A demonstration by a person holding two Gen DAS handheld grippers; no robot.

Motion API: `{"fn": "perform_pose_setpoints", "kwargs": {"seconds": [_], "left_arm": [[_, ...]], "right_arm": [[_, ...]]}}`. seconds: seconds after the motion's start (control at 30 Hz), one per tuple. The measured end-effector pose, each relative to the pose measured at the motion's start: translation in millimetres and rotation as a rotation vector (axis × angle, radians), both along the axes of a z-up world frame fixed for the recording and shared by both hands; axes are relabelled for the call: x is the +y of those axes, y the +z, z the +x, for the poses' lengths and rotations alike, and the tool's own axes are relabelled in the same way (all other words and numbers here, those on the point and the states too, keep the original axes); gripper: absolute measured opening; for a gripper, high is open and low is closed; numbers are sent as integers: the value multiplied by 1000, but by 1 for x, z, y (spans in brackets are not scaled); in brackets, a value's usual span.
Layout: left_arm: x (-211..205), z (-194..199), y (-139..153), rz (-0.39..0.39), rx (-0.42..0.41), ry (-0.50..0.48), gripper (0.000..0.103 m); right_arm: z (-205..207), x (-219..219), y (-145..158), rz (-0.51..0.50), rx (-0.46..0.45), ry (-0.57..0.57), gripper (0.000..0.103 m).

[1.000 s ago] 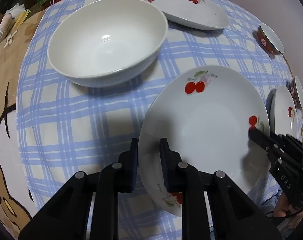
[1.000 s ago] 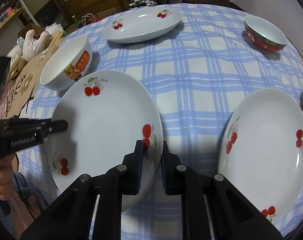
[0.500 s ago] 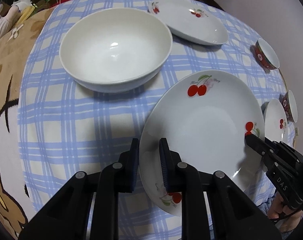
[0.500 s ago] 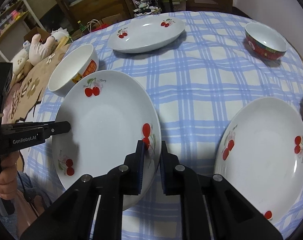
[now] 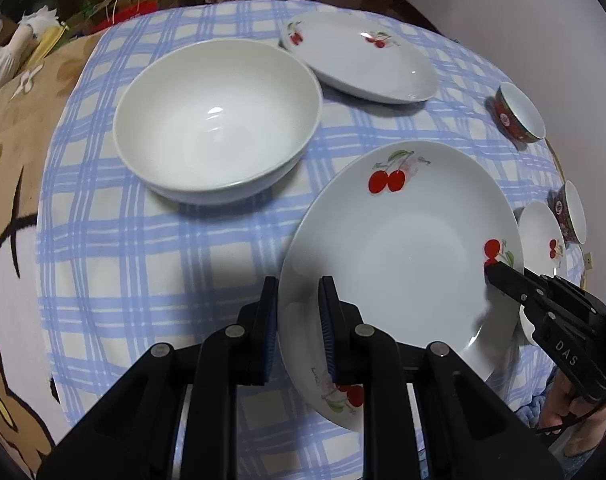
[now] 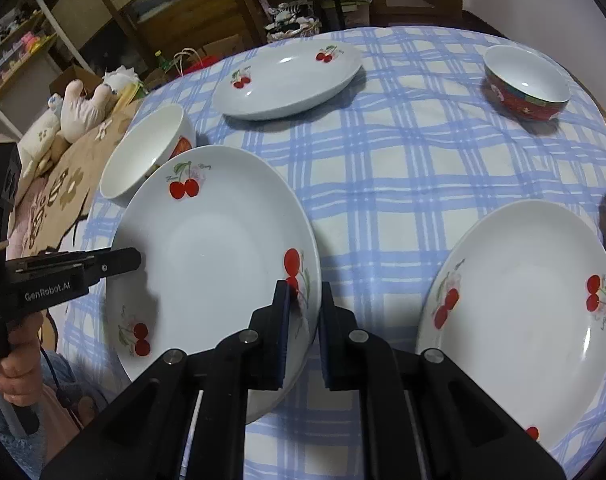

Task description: Organize plates and bowls

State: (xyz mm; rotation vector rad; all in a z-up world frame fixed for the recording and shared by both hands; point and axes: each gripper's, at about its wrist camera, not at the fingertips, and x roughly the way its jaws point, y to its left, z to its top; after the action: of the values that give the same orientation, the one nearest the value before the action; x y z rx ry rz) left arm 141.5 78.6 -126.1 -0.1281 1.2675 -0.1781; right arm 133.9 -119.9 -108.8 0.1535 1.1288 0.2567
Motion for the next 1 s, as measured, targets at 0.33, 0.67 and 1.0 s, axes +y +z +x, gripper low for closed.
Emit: {"fn": "perform_pose_setpoints", "kwargs": {"seconds": [0.33,0.67,1.0], "left_arm": [[-12,3,6,-15,-28,-31,19],[-22,6,16,-47,-47,-52,19],[-42,14,33,-62,-58,-76,19]], "right_arm": [[0,-14,6,16,2,-33,14],[-1,-28,19,22,-19,-68,14],[-10,-52,37,49,-46,-121,12]]}}
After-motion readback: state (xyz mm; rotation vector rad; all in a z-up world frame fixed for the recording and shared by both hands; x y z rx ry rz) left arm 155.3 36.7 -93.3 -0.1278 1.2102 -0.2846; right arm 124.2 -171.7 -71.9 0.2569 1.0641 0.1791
